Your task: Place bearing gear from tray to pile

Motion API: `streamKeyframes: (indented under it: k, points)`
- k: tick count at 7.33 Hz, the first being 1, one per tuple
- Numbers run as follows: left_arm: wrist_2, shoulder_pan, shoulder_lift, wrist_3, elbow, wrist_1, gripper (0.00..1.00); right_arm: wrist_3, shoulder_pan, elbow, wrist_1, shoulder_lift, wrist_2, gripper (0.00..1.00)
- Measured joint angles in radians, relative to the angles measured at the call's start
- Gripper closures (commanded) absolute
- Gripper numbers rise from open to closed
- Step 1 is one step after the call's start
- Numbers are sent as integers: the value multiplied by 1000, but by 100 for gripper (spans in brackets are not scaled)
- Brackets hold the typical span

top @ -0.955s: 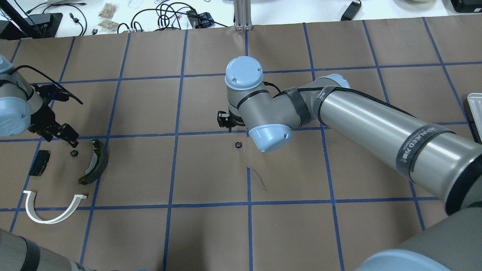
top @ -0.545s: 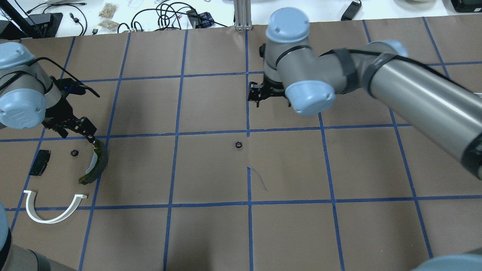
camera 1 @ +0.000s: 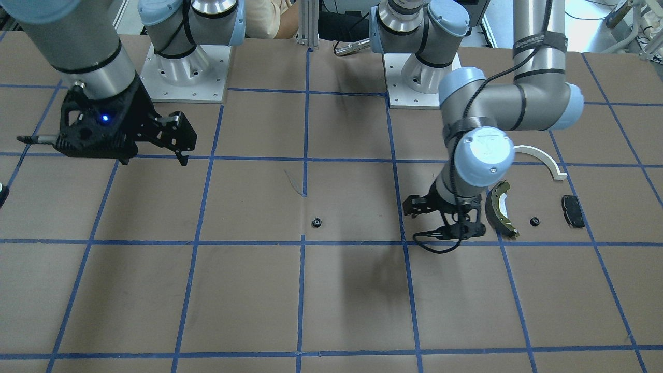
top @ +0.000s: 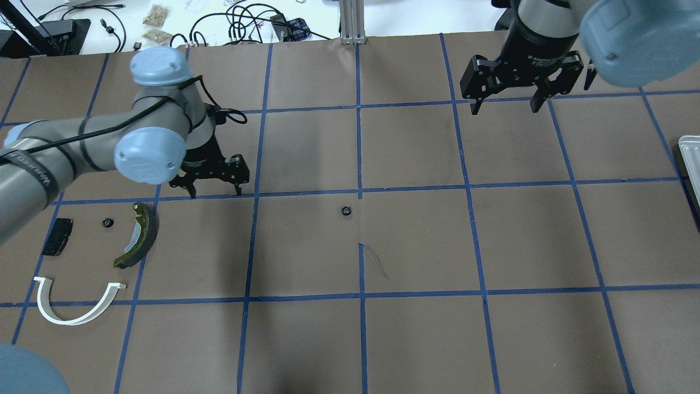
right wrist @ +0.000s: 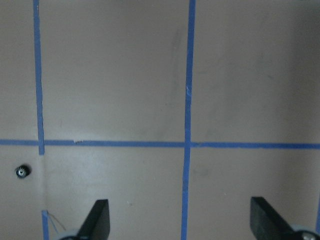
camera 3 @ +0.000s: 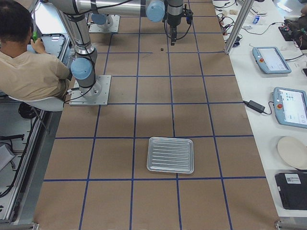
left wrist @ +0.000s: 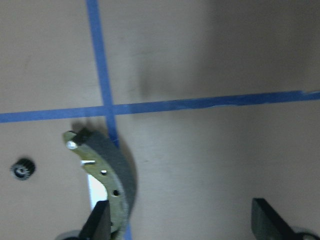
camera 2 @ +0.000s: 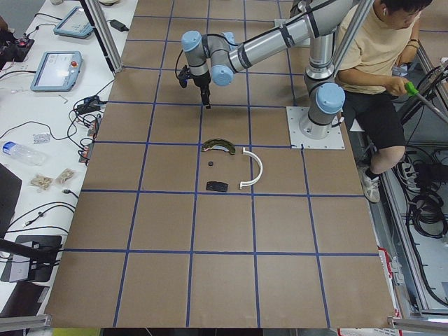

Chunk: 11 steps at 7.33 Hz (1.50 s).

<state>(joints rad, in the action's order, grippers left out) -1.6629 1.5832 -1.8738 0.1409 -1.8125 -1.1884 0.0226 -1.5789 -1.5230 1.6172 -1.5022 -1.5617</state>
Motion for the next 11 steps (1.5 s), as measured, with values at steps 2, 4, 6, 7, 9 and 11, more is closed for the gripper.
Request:
streamKeyframes:
  k: [2, 4, 6, 7, 9, 11]
  points:
    - [41, 165, -41, 254, 30, 62, 0, 11, -1, 6, -30, -23, -20, 0]
    - [66, 283, -95, 401, 30, 158, 0, 7, 0, -1, -25, -12, -24, 0]
    - [73, 340, -149, 467, 30, 223, 0, 0, 0, -3, -25, -10, -30, 0]
    - [78, 351, -171, 480, 30, 248, 0, -3, 0, -3, -25, -9, -31, 0]
    - [80, 356, -201, 486, 31, 276, 27, -5, 0, -3, -26, -8, -31, 0]
    - [80, 357, -221, 486, 39, 287, 96, -6, 1, -4, -26, -8, -29, 0]
